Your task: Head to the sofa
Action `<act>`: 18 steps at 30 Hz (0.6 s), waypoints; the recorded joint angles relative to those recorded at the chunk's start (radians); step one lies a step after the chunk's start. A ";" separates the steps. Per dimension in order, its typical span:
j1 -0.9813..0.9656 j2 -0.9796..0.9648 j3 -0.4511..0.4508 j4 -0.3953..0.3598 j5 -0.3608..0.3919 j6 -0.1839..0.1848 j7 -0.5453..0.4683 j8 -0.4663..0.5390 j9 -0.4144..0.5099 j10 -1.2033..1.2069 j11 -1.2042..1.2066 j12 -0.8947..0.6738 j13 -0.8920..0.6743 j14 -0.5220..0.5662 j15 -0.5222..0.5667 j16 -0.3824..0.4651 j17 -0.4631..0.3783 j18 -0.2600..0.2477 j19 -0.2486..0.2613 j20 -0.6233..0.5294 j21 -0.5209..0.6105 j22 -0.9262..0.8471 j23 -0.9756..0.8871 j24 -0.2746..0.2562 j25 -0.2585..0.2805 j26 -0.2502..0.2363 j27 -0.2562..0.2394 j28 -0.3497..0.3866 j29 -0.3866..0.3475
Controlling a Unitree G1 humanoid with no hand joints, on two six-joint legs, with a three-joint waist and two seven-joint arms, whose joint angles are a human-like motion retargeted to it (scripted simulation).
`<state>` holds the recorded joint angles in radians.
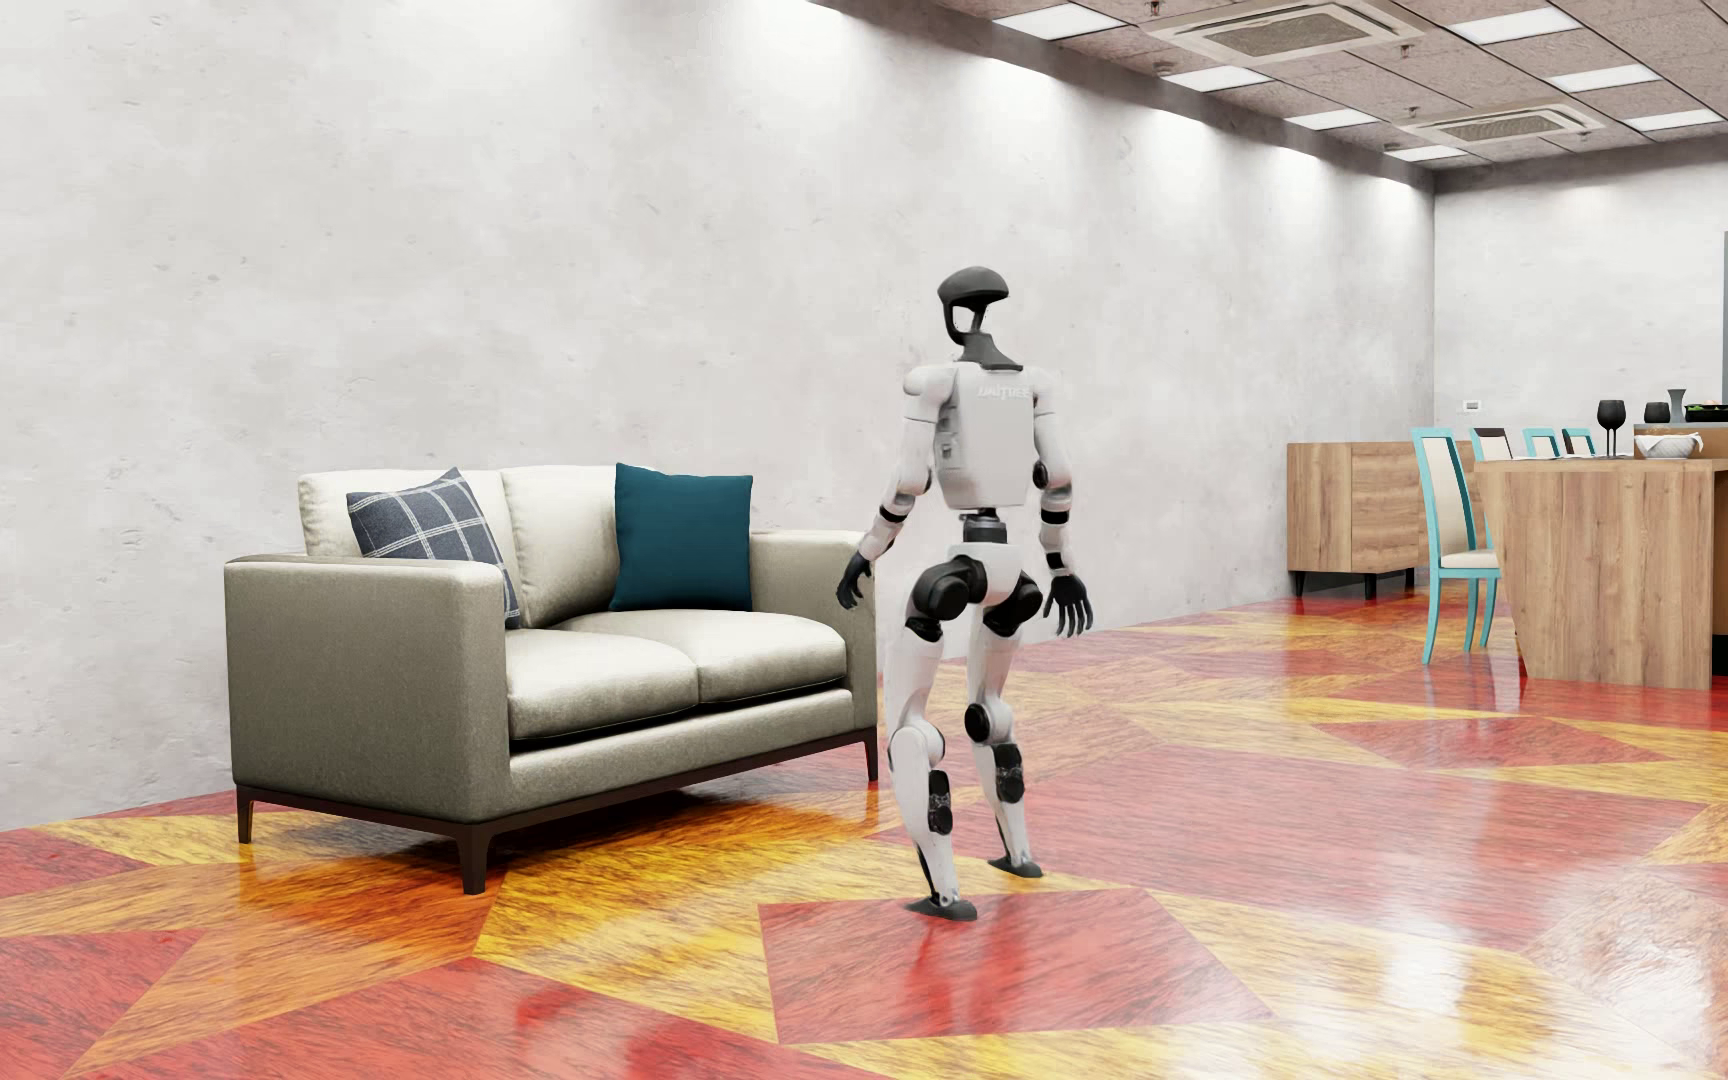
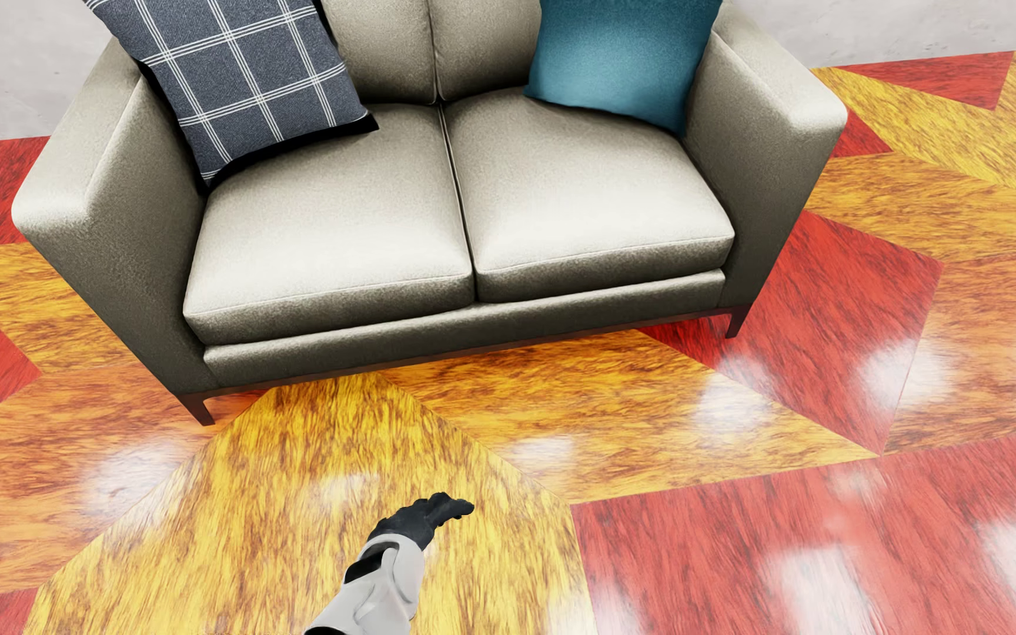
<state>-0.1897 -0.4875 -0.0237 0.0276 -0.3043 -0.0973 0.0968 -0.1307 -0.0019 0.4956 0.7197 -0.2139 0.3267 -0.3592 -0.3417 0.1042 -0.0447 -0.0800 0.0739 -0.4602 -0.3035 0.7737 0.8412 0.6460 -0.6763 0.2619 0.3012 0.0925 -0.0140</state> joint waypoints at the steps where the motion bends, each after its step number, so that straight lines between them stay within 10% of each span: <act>1: -0.008 0.017 -0.008 0.028 0.015 0.000 -0.017 -0.038 0.003 0.029 0.006 0.005 0.003 0.000 -0.001 0.002 0.010 -0.017 -0.029 0.022 0.023 -0.023 0.014 -0.008 -0.017 -0.001 0.006 0.015 0.006; 4: -0.113 0.091 -0.028 0.114 0.069 0.023 -0.083 -0.154 0.018 0.206 -0.040 0.031 -0.023 0.085 -0.012 -0.009 -0.001 -0.052 -0.056 0.056 0.138 -0.045 0.012 -0.033 -0.101 0.007 -0.026 0.043 0.101; 7: -0.237 0.164 -0.034 0.206 0.115 0.068 -0.063 -0.236 0.033 0.413 -0.096 0.036 -0.066 0.179 -0.024 0.027 -0.036 -0.126 -0.068 -0.047 0.163 0.033 -0.073 0.023 -0.111 0.007 -0.067 -0.087 0.044; 9: -0.293 0.208 -0.027 0.255 0.156 0.098 -0.018 -0.249 0.037 0.503 -0.154 0.074 -0.125 0.156 -0.018 0.046 -0.056 -0.072 -0.076 -0.033 0.141 0.096 -0.118 0.011 -0.073 0.056 -0.089 -0.123 -0.010; 12: -0.350 0.274 -0.009 0.253 0.220 0.140 0.001 -0.250 0.032 0.537 -0.264 0.169 -0.199 0.121 0.004 0.080 -0.054 -0.014 -0.077 0.026 0.078 0.160 -0.201 -0.024 0.012 0.130 -0.111 0.017 -0.079; 15: -0.334 0.289 0.009 0.145 0.258 0.172 -0.060 -0.205 0.015 0.351 -0.317 0.299 -0.240 0.117 0.012 0.112 -0.051 -0.060 -0.059 0.099 0.085 0.149 -0.251 -0.118 0.048 0.142 -0.177 -0.033 -0.114; 18: -0.209 0.284 0.017 0.145 0.280 0.191 0.037 -0.138 -0.003 0.076 -0.350 0.433 -0.267 0.096 0.027 0.115 -0.040 0.078 -0.039 0.151 0.122 0.114 -0.239 -0.170 0.034 0.135 -0.182 -0.078 -0.092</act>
<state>-0.3983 -0.2037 -0.0063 0.1724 -0.0241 0.0932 0.1341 -0.2684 -0.0048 0.5719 0.3699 0.2187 0.0601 -0.2631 -0.3150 0.2193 -0.0845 -0.0017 0.0348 -0.3089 -0.1813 0.8878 0.6021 0.4762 -0.6422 0.3967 0.1187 0.0147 -0.1060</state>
